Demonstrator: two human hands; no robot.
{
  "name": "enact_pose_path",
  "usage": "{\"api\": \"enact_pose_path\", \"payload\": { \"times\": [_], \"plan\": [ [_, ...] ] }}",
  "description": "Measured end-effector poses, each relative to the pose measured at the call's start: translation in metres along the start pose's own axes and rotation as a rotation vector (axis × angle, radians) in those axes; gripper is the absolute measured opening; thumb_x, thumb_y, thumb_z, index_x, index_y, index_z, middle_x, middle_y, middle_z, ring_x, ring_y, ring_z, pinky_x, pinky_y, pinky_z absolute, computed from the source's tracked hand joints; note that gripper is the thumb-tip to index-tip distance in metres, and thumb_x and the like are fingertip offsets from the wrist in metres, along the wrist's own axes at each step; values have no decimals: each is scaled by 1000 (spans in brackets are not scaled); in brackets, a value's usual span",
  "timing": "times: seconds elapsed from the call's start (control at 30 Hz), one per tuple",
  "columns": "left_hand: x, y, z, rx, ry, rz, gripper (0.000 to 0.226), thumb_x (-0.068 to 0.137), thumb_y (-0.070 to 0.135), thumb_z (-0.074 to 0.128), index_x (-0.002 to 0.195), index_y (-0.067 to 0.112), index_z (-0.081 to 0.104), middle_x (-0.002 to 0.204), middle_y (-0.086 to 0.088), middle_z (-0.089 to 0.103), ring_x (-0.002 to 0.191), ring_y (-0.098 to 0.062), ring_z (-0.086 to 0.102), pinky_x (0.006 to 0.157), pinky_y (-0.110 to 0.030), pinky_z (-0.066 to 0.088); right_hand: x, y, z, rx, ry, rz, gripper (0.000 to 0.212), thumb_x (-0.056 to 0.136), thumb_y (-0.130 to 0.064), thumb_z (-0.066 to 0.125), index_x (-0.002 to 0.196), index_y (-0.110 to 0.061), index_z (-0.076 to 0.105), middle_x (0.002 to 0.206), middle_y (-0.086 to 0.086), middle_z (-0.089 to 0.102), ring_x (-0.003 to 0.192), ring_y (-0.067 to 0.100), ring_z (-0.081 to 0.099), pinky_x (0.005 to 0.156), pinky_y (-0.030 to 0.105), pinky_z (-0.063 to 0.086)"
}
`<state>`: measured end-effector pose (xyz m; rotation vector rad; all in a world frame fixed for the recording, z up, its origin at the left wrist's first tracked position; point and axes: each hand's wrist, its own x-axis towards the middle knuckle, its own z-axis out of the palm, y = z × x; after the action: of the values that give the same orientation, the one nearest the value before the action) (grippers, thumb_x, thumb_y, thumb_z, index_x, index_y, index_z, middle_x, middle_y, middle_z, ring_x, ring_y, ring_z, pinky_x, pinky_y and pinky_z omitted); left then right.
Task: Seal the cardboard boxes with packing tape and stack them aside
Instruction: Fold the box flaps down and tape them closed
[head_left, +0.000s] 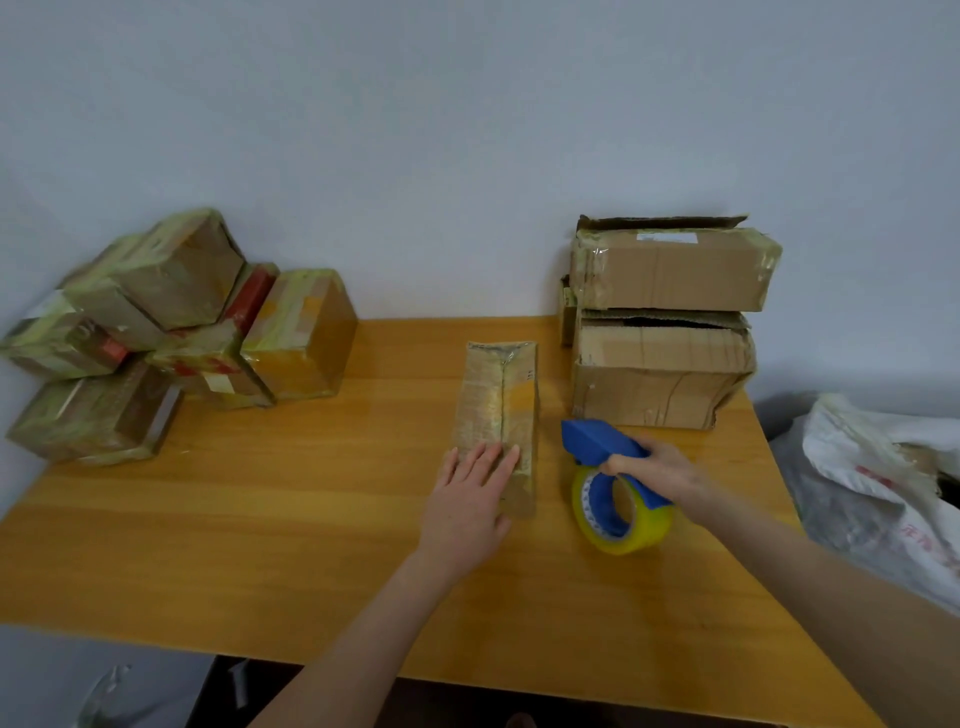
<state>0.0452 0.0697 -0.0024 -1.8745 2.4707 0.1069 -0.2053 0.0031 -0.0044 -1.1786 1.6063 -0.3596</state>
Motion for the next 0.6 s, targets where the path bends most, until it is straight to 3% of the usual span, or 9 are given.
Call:
{"api": "enact_pose_path", "payload": {
  "times": [0.1, 0.2, 0.3, 0.4, 0.5, 0.6],
  "plan": [
    [0, 6, -1, -42, 1, -29, 76, 96, 41, 44, 153, 24, -3, 162, 1, 2, 149, -15, -3, 120, -39, -9, 8, 19, 19, 274, -17, 162, 50, 81, -30, 74, 126, -16, 56, 108, 11, 66, 96, 32, 65, 85, 47, 55],
    [-2, 4, -3, -206, 88, -37, 71, 99, 44, 42, 154, 19, 4, 161, 4, 2, 148, -12, 2, 119, -32, -6, 9, 26, 24, 437, -49, 283, 51, 85, -38, 70, 129, -15, 57, 101, 12, 67, 87, 31, 66, 74, 41, 54],
    [-10, -7, -6, -418, 245, -169, 63, 99, 37, 45, 152, 16, 18, 159, 3, 14, 146, -11, 12, 120, -32, 15, 9, 28, 20, 229, -25, 295, 66, 86, -61, 59, 139, -23, 49, 119, 9, 62, 104, 31, 61, 88, 43, 51],
    [-12, -21, -11, -555, 216, -377, 65, 100, 40, 41, 153, 14, 13, 160, 0, 14, 146, -16, 17, 115, -32, 23, -5, 8, 11, -183, 25, 95, 75, 89, -62, 50, 146, -15, 39, 138, 11, 54, 121, 31, 53, 99, 43, 45],
    [-1, -22, -15, -722, 149, -522, 70, 99, 43, 43, 154, 12, 13, 152, -7, 36, 137, -21, 36, 105, -30, 36, -23, -30, 28, -399, 154, -139, 73, 92, -59, 48, 148, -13, 36, 124, 21, 63, 108, 34, 62, 91, 47, 51],
    [19, -14, -12, -806, 91, -601, 74, 95, 46, 51, 152, 11, 20, 136, -8, 54, 121, -22, 54, 94, -31, 48, -26, -59, 75, -386, 90, -186, 80, 92, -61, 46, 151, -11, 27, 108, 14, 69, 89, 27, 68, 69, 40, 57]
  ]
}}
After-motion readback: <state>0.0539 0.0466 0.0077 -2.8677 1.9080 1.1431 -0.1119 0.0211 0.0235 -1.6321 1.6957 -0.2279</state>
